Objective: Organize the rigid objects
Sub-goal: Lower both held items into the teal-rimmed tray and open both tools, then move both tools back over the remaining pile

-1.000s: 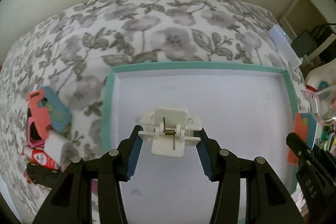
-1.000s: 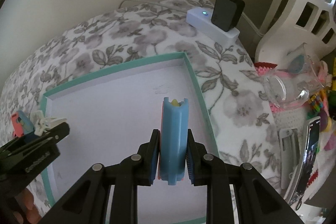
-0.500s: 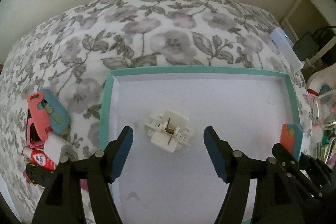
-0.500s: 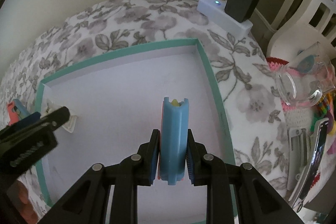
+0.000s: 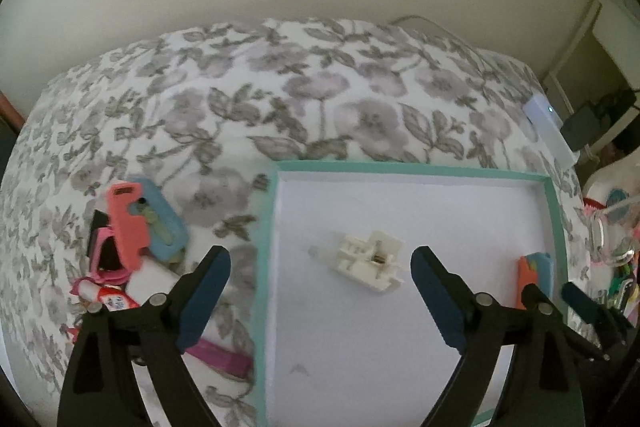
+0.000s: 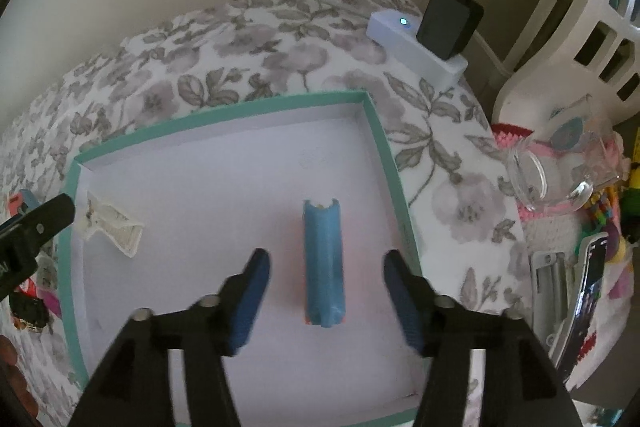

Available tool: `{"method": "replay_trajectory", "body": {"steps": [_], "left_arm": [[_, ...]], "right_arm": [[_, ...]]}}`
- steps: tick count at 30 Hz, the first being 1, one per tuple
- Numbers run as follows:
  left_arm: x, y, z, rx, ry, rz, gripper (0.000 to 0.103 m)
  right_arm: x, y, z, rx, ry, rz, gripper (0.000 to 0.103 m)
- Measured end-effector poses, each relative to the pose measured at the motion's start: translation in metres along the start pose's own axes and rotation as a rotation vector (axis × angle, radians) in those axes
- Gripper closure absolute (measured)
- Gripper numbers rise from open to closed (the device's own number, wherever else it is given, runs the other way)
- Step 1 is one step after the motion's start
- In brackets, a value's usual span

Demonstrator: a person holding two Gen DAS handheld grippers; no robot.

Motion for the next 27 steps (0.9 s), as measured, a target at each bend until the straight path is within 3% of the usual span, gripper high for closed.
{"method": "replay_trajectory", "body": {"steps": [4, 11, 19, 27], "left_arm": [[-0.001, -0.006, -0.024, -0.031, -0.027, 0.041, 0.000], [0.007, -0.012, -0.070, -0.058, -0.115, 0.087, 0.000], [0.010, -0.024, -0.128, -0.095, -0.193, 0.147, 0.000], [0.011, -0.047, -0.192, -0.112, -0.292, 0.176, 0.000]], "right_arm": [[-0.002, -0.003, -0.008, -0.016, -0.012, 0.018, 0.019], [-0.005, -0.011, -0.021, -0.021, -0.024, 0.060, 0.001], [-0.016, -0.033, -0.053, -0.065, -0.033, 0.132, 0.000], [-0.030, -0.074, -0.112, -0.141, -0.081, 0.227, 0.000]]}}
Point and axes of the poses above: each gripper's, at about its wrist camera, not at the fingertips, and y roughly the way its jaws point, z to its right, x to its underside, the point moved 10 cm from there along y, roughly the way its jaws point, and after that the axes turned 3 degrees about z, right-handed, at the moved point
